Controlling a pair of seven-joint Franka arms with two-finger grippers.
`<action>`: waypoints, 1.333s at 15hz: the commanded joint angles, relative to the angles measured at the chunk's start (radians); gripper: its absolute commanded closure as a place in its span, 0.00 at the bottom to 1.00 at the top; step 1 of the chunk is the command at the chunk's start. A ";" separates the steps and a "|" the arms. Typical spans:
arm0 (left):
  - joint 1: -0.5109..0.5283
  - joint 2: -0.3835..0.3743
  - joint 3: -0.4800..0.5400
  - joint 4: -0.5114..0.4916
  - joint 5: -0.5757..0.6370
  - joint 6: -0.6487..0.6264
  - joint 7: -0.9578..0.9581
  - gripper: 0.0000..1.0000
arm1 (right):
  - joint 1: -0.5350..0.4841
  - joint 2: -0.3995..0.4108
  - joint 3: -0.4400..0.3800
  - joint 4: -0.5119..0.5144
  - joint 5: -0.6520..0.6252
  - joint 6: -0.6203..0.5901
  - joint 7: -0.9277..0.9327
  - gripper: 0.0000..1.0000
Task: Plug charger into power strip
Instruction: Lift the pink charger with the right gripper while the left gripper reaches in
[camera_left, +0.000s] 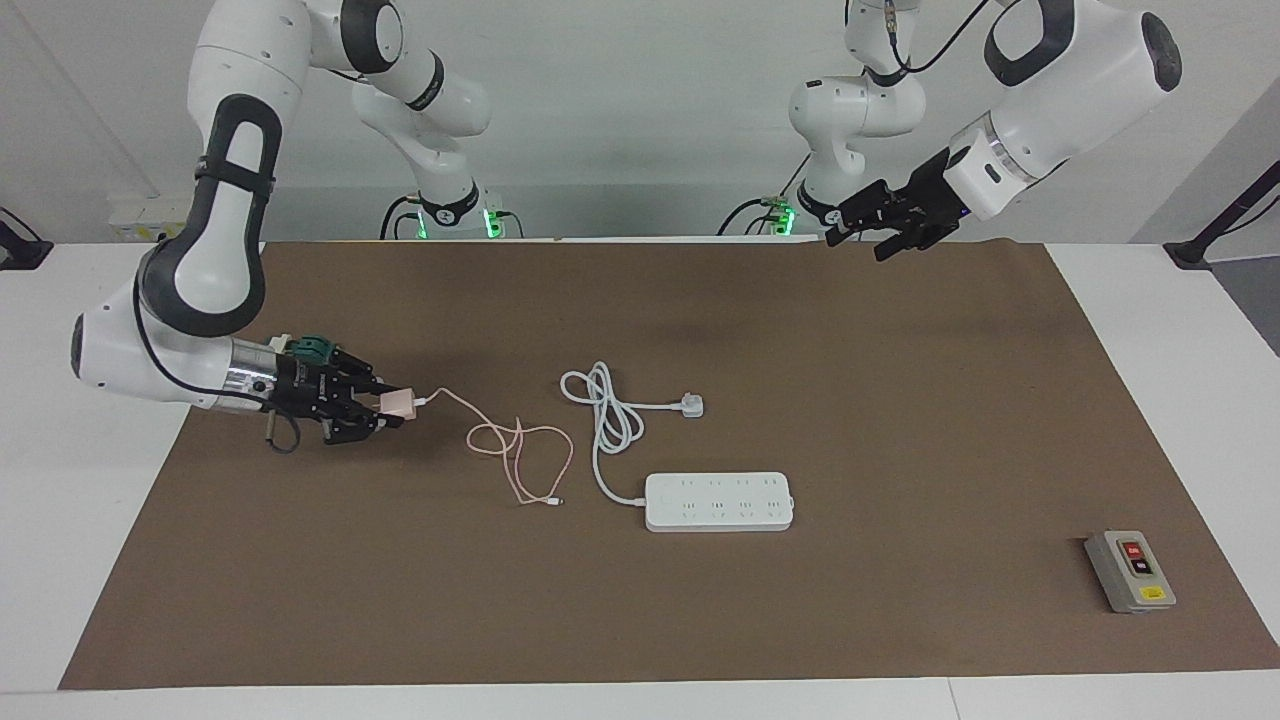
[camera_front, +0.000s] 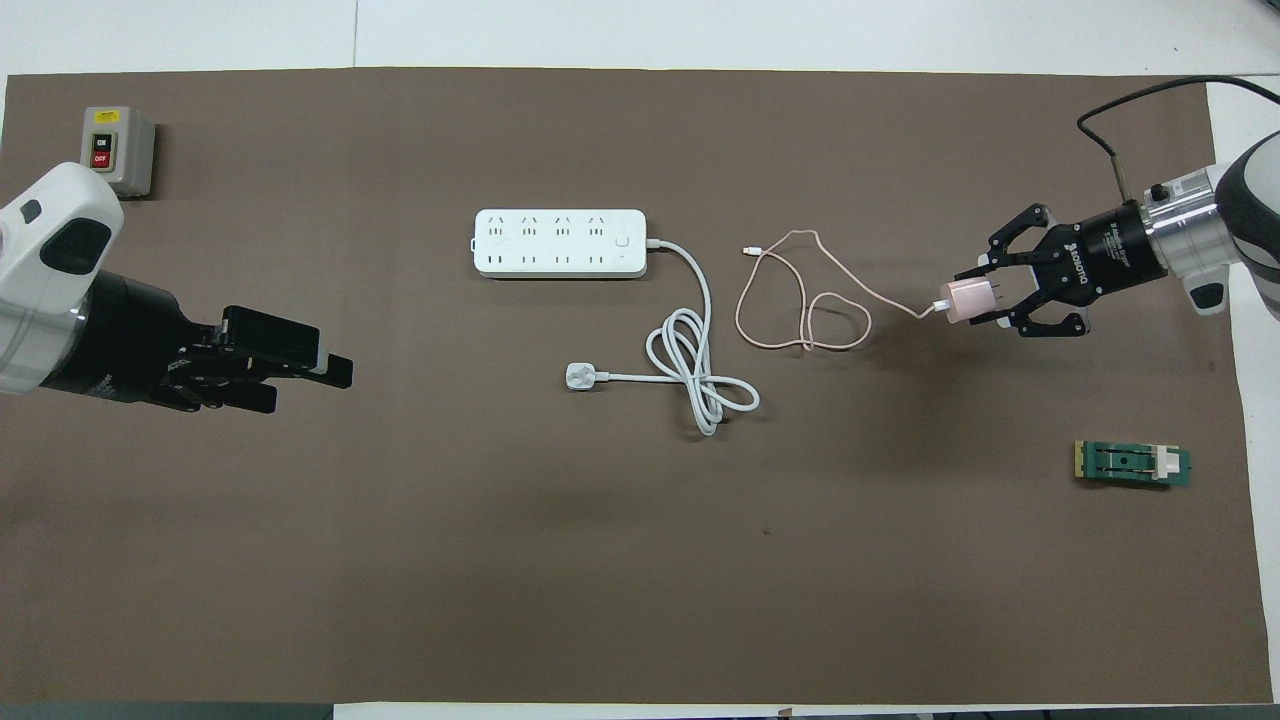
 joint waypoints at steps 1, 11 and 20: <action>0.028 -0.038 0.003 -0.059 -0.113 0.027 0.006 0.00 | 0.071 -0.037 0.005 0.029 0.036 -0.007 0.132 1.00; 0.135 0.014 0.005 -0.151 -0.618 0.044 0.205 0.00 | 0.417 -0.059 0.005 0.124 0.138 0.207 0.537 1.00; 0.060 0.148 0.002 -0.257 -0.838 0.141 0.696 0.00 | 0.654 -0.054 0.005 0.153 0.139 0.405 0.746 1.00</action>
